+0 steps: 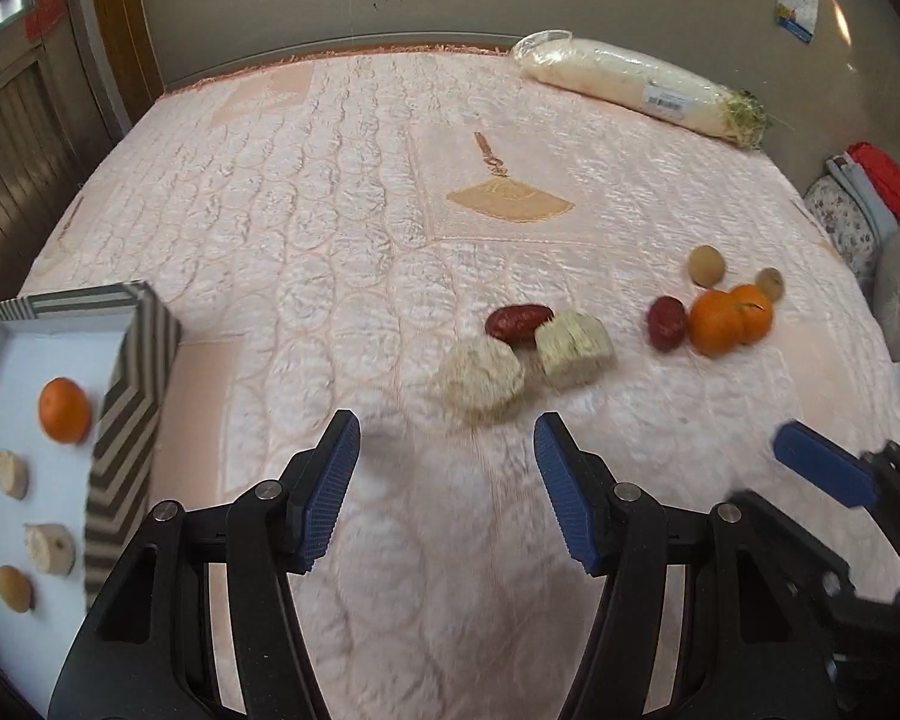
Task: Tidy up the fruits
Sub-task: 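Withdraw both open tools from the tray toward the remaining items, then grasp the rough white round pastry with the left tool while the right grasps a square pastry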
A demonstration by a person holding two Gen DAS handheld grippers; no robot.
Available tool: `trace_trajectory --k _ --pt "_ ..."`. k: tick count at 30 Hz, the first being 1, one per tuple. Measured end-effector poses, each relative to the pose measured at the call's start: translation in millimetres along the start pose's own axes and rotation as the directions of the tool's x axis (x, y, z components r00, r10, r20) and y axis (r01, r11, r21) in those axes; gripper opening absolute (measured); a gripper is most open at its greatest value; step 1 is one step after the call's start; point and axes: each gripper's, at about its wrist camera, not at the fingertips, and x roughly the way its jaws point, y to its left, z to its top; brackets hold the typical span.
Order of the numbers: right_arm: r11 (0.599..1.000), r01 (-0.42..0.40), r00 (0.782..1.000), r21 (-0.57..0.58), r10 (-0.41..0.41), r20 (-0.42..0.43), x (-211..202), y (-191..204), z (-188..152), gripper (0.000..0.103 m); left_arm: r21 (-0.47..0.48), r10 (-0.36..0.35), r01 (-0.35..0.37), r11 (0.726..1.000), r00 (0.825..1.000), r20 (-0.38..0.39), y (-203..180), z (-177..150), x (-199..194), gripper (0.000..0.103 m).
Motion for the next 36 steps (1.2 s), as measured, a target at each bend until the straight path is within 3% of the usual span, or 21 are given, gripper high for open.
trace_trajectory --k 7,11,19,28,34,36 --pt "1.000 -0.011 1.000 0.010 0.011 -0.002 4.7 -9.5 0.3 0.045 -0.001 -0.029 0.029 1.000 0.998 0.054 -1.6 4.9 5.7 0.061" --pt "1.000 -0.011 1.000 0.003 0.011 -0.005 8.0 -8.1 2.1 0.045 -0.011 -0.046 0.047 0.999 0.997 0.065 2.4 5.7 8.7 0.031" --pt "1.000 -0.025 0.999 -0.018 0.025 -0.020 21.7 0.7 9.3 0.045 -0.028 -0.027 0.029 0.999 0.998 0.064 8.9 -8.7 -6.4 0.031" --pt "0.991 -0.022 0.999 -0.133 0.018 -0.030 55.3 28.5 30.3 0.045 -0.064 0.010 -0.004 0.998 0.997 0.082 28.9 -27.0 -31.1 0.031" --pt "0.991 -0.026 0.999 -0.130 0.021 -0.039 77.7 28.6 42.2 0.044 -0.065 0.022 -0.016 0.998 0.996 0.090 34.6 -33.8 -40.2 0.031" --pt "0.992 -0.027 0.998 -0.121 0.021 -0.052 83.0 27.6 42.6 0.025 -0.072 0.014 -0.007 0.997 0.996 0.085 37.2 -35.4 -40.9 0.031"
